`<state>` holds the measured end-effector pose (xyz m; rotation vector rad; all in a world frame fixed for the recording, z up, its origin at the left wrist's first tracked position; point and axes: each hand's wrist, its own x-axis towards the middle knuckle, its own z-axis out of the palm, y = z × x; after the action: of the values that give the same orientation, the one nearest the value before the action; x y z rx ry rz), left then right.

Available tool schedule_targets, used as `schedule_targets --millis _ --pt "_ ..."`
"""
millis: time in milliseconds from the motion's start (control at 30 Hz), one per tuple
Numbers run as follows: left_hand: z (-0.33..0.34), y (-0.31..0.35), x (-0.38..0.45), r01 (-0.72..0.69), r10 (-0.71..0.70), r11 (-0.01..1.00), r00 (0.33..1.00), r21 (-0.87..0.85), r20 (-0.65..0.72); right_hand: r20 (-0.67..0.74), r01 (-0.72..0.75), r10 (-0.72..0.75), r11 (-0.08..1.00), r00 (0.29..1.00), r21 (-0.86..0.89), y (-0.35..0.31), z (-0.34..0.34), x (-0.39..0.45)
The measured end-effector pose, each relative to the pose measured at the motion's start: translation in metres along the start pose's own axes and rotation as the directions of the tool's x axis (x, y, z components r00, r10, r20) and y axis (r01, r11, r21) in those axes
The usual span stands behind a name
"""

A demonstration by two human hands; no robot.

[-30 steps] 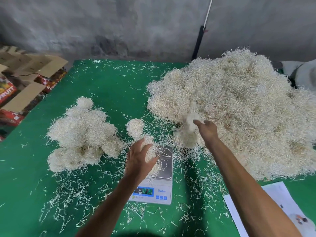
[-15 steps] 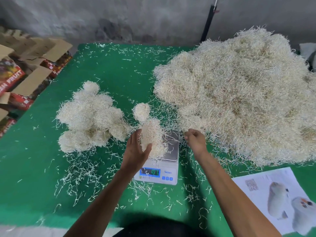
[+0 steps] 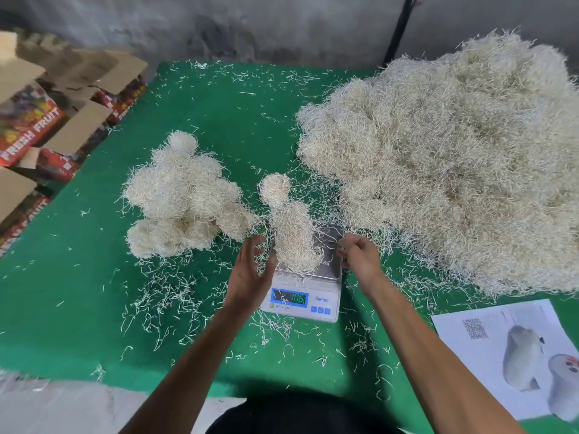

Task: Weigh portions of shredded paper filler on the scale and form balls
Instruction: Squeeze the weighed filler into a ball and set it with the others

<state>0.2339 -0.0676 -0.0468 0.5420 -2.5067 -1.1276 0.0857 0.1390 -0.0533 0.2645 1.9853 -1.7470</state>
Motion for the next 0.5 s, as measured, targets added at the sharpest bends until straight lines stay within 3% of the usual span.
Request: schedule_targets --millis 167,267,367,500 --pt "-0.003 0.001 -0.005 0.057 -0.057 0.998 0.998 -0.034 0.004 0.012 0.062 -0.061 0.998 0.998 -0.028 -0.002 0.004 -0.006" --pt "-0.005 0.001 -0.010 0.091 -0.091 0.995 0.996 -0.036 0.009 0.011 0.227 -0.231 0.944 0.973 -0.238 -0.011 0.020 -0.008" --pt "-0.010 0.002 -0.013 0.149 -0.149 0.988 0.989 -0.043 0.012 0.134 0.355 -0.343 0.743 0.930 -0.567 -0.028 0.054 -0.003" --pt "-0.012 -0.004 -0.017 0.208 -0.210 0.975 0.978 -0.079 -0.011 0.304 0.374 -0.229 0.403 0.925 -0.835 -0.026 0.103 0.003"
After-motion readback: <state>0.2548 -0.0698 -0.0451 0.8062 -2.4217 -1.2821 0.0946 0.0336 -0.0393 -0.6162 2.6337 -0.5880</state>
